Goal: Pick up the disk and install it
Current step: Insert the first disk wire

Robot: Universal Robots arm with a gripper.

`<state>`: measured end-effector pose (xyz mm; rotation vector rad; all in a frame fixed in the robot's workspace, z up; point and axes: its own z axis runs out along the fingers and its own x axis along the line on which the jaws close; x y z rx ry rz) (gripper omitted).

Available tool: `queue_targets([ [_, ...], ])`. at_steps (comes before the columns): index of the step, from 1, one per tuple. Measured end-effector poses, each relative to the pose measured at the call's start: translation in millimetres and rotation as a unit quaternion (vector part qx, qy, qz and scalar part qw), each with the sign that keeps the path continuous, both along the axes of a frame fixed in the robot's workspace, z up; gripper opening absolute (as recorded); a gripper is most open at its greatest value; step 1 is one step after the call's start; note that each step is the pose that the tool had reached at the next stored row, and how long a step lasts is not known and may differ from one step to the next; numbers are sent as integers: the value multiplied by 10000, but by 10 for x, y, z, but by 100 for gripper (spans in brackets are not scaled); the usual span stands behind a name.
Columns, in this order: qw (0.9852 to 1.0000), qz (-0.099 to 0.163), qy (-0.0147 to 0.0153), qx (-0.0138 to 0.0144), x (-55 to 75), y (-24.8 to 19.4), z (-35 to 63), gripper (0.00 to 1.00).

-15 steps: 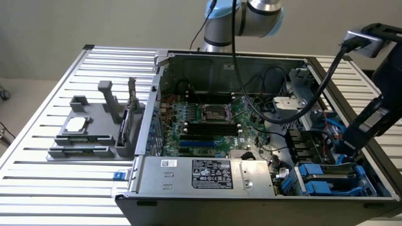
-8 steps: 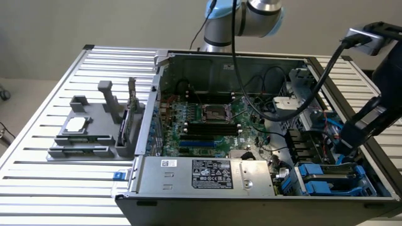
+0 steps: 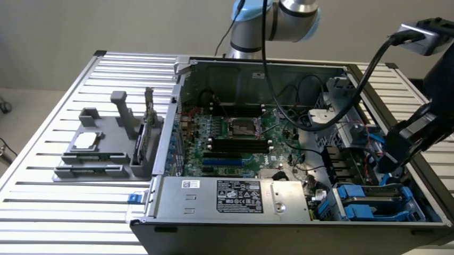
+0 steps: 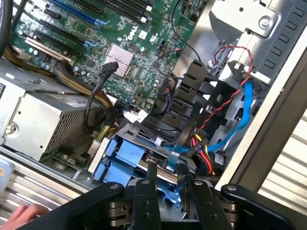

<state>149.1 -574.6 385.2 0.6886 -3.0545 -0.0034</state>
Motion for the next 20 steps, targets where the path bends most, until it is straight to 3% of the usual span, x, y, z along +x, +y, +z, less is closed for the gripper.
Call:
queue_targets([
  [5,9996,-274,-13,1,1,0,66,31],
  [11,9984,-557,-36,1,0,0,73,31],
  [20,9951,-984,-41,3,0,3,72,31],
])
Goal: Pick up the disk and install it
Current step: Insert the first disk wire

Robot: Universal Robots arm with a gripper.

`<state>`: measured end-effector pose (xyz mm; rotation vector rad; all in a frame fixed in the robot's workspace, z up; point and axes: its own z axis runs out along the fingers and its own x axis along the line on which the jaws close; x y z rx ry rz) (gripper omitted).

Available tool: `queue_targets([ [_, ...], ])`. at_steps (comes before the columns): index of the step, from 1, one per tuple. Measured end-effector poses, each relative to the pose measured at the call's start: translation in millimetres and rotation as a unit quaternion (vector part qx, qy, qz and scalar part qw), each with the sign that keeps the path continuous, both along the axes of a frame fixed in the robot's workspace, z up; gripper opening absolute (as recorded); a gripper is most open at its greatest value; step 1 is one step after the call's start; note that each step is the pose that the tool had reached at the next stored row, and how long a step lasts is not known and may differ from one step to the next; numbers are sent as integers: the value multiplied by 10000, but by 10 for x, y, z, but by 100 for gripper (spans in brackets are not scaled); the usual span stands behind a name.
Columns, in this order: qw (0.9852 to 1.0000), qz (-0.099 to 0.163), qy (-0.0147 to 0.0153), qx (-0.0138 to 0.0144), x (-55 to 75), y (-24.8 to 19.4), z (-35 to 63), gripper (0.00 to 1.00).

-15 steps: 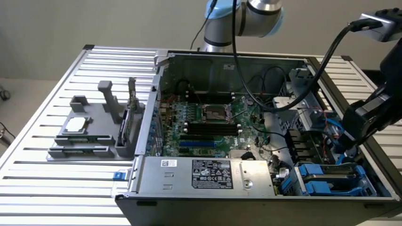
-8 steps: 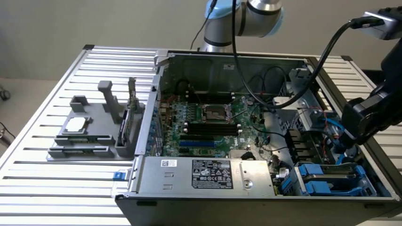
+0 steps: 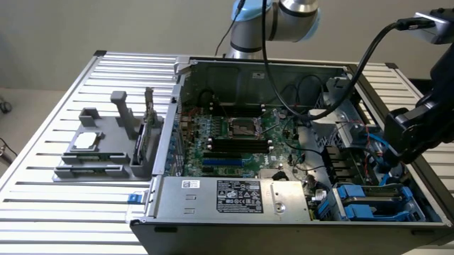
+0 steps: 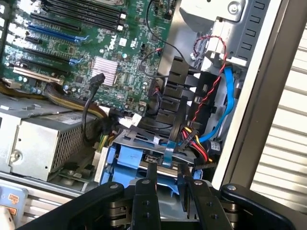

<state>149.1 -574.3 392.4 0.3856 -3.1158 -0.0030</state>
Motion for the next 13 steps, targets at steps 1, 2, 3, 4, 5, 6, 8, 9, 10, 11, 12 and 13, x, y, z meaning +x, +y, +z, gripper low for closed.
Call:
queue_targets([
  [1,10000,-49,0,1,0,0,0,31],
  [2,10000,-97,0,1,0,0,0,31],
  [3,9999,-145,-1,2,0,0,1,31],
  [4,9998,-191,-1,3,0,0,1,31],
  [5,9997,-238,-1,5,0,1,1,31],
  [6,9996,-281,-1,6,0,1,1,31],
  [8,9993,-367,-1,9,0,1,1,31],
  [9,9991,-413,-1,11,0,1,0,31],
  [10,9990,-455,-1,12,0,1,1,31],
  [11,9988,-498,-1,14,0,1,1,31],
  [12,9985,-541,-1,16,1,2,1,31],
  [13,9983,-585,-1,18,1,2,1,31],
])
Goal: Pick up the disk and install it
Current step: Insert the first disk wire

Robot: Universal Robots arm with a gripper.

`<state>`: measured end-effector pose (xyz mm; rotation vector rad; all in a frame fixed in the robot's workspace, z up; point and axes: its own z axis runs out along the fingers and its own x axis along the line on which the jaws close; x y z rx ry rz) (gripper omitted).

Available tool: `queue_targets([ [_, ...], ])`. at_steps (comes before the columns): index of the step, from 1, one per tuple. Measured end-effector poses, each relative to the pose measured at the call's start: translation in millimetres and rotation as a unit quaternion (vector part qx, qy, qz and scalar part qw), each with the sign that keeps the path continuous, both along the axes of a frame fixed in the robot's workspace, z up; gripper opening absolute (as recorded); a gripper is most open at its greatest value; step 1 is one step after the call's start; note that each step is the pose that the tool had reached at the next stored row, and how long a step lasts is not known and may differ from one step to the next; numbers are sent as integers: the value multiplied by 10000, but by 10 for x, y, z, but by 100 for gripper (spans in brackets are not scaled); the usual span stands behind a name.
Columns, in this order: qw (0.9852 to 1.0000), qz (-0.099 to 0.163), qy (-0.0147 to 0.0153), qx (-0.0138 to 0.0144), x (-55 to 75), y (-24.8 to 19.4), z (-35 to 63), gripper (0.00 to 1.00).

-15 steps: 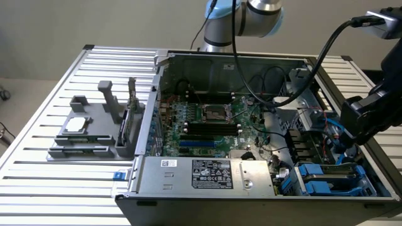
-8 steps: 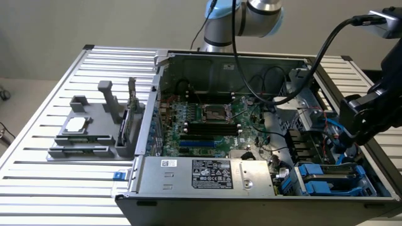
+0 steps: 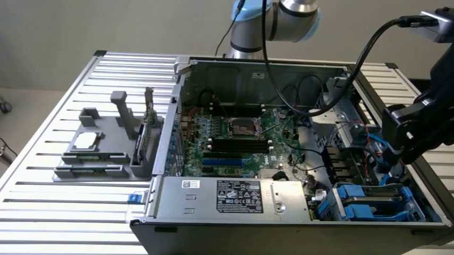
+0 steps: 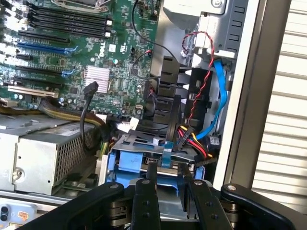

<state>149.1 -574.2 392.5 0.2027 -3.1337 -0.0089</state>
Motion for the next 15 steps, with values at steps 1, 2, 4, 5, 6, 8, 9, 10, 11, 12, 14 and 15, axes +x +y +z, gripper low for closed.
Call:
queue_targets([
  [1,10000,-43,0,2,0,0,0,31],
  [2,10000,-88,0,5,0,0,0,31],
  [4,9998,-182,0,10,0,0,0,31],
  [5,9997,-228,0,13,0,0,0,31],
  [6,9996,-273,0,15,1,1,0,31],
  [8,9993,-360,0,20,1,1,0,31],
  [9,9992,-405,0,23,1,1,0,31],
  [10,9990,-453,0,26,1,1,0,31],
  [11,9988,-497,0,28,1,1,0,31],
  [12,9985,-541,0,31,1,1,0,31],
  [14,9980,-631,-1,35,1,1,0,31],
  [15,9977,-677,-1,38,2,1,0,31],
])
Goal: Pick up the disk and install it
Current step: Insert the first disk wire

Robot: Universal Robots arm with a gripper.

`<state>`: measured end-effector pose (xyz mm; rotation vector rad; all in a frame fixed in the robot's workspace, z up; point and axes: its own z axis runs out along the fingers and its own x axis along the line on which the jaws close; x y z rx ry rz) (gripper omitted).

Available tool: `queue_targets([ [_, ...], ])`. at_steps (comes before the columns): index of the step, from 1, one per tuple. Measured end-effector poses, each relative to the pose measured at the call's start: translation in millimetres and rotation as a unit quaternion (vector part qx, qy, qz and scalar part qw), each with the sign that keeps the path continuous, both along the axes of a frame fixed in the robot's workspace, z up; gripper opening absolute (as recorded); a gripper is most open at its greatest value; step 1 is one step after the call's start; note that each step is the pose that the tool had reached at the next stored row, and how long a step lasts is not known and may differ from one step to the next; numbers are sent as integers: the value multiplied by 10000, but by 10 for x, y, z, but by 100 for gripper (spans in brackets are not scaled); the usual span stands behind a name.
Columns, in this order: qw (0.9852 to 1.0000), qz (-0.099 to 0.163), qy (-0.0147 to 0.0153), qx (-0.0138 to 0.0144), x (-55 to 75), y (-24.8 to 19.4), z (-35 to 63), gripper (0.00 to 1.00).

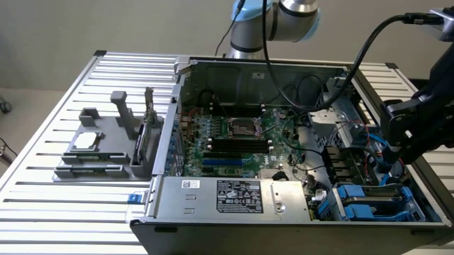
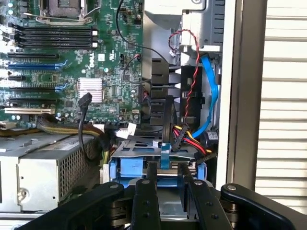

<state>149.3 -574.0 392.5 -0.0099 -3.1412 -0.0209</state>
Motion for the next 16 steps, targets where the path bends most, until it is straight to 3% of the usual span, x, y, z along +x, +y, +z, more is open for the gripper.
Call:
queue_targets([
  [8,9992,-399,0,22,1,0,0,31],
  [16,9967,-808,1,55,3,1,-2,31],
])
